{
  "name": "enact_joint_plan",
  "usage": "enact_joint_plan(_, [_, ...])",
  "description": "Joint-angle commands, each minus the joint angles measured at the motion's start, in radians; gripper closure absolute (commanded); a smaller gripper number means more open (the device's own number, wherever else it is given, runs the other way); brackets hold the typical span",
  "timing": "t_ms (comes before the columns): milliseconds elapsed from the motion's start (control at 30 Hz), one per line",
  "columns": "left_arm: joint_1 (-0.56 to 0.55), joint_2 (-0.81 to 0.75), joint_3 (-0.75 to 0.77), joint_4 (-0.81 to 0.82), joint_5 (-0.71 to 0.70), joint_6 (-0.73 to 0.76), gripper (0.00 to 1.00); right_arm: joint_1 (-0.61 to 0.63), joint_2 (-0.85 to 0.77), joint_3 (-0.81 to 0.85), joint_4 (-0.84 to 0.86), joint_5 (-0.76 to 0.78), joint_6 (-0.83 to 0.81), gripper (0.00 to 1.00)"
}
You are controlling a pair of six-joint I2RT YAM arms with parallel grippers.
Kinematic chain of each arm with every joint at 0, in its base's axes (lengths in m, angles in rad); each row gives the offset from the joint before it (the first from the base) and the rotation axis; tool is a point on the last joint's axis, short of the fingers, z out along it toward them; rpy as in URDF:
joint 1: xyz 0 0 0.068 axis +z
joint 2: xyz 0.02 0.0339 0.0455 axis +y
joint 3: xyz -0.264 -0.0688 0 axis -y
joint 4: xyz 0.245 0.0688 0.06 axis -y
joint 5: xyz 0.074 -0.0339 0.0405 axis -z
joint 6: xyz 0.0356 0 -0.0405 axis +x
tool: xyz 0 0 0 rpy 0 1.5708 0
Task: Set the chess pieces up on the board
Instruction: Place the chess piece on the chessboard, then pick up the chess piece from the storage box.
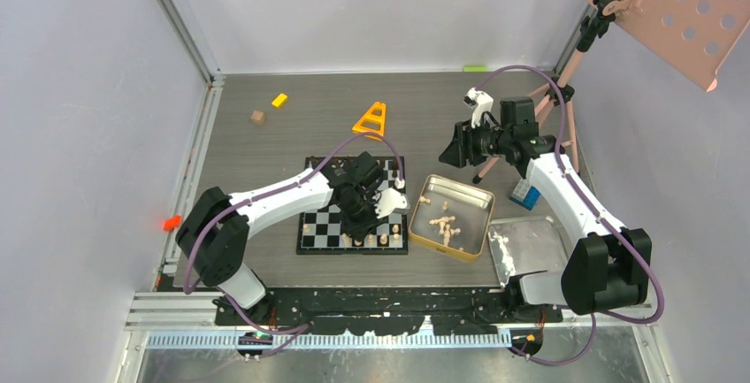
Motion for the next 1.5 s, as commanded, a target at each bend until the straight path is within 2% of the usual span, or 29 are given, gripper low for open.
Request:
enact_joint_plan(0, [-0.008,-0.003,-0.001,0.020,0.013,0.008,0.86,-0.007,-0.003,0.001,0.012,-0.020,-0.007,0.51])
enact_joint_plan(367, [-0.008,0.016,-0.015,0.028,0.012,0.014,0.81,-0.009,0.006,0.003,0.002,-0.027,-0.013,0.50])
enact_joint_plan(433, [-0.008,0.017,-0.019,0.031,0.007,0.011,0.74,-0.010,0.008,0.005,-0.001,-0.027,-0.015,0.50])
enact_joint_plan(600, [-0.008,-0.018,-0.015,0.036,-0.015,0.004,0.48,-0.009,0.008,0.026,-0.058,-0.020,-0.062,0.50])
enact_joint_plan(700, [-0.008,-0.063,-0.011,0.039,-0.018,0.003,0.35,-0.008,0.006,0.060,-0.183,-0.022,-0.134,0.51])
enact_joint_plan(833, [-0.006,-0.120,0.006,0.031,-0.025,0.015,0.26,0.024,-0.004,0.053,-0.349,0.043,-0.288,0.51])
enact_joint_plan(933, [-0.003,-0.165,0.021,0.029,-0.039,0.022,0.22,0.066,-0.013,0.009,-0.382,0.148,-0.353,0.49])
enact_joint_plan(1167, [0.032,-0.228,0.046,0.027,-0.062,0.027,0.14,0.184,0.052,-0.058,-0.323,0.318,-0.359,0.46])
enact_joint_plan(1467, [0.125,-0.312,0.019,0.032,-0.046,0.017,0.11,0.233,0.213,-0.022,-0.277,0.398,-0.371,0.49])
